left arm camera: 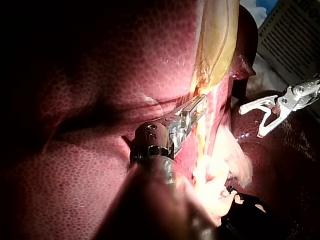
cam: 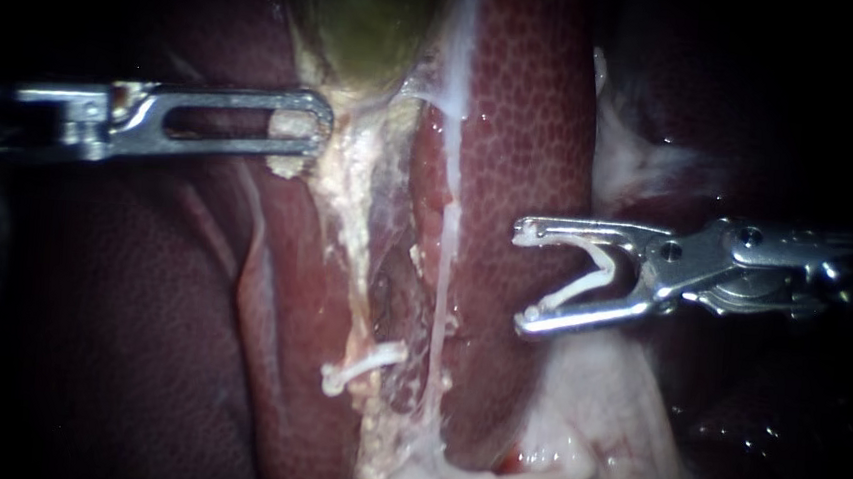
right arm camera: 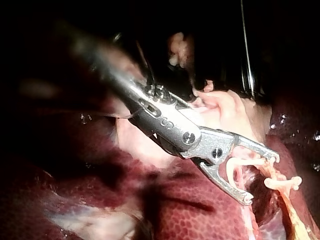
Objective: Clipping second clip left tube
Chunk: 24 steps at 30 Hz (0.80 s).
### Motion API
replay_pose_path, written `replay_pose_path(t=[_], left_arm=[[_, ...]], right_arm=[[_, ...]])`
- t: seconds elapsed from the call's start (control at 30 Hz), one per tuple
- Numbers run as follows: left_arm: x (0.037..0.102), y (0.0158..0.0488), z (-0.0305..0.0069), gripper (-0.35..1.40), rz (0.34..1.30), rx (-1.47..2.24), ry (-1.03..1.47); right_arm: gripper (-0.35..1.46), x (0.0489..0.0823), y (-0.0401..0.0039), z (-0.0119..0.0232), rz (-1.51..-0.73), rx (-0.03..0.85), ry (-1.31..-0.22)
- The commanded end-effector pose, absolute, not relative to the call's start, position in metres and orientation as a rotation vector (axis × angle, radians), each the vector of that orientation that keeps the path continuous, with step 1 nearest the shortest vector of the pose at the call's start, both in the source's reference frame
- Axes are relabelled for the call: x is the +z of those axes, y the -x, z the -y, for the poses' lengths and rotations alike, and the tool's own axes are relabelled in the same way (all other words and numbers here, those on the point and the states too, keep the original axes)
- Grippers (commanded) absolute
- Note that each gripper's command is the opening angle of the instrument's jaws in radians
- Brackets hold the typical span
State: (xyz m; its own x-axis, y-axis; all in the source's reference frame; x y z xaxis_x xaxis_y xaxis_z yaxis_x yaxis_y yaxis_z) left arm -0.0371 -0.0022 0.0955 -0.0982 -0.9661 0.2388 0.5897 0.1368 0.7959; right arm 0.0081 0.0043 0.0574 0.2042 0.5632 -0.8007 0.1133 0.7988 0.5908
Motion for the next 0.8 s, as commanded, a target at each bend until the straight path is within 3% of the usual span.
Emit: replay_pose_path(t=[0.03,0.8], left_arm=[[0.0953,0.0369,0.0021,-0.35,0.944,-1.411,-0.523],[0.0943,0.0363,0.002,-0.35,0.955,-1.416,-0.514]], right_arm=[[0.6,0.0574,-0.0081,-0.0043,-1.349,0.343,-0.61],[0.6,0.0581,-0.0095,-0.0036,-1.359,0.336,-0.609]])
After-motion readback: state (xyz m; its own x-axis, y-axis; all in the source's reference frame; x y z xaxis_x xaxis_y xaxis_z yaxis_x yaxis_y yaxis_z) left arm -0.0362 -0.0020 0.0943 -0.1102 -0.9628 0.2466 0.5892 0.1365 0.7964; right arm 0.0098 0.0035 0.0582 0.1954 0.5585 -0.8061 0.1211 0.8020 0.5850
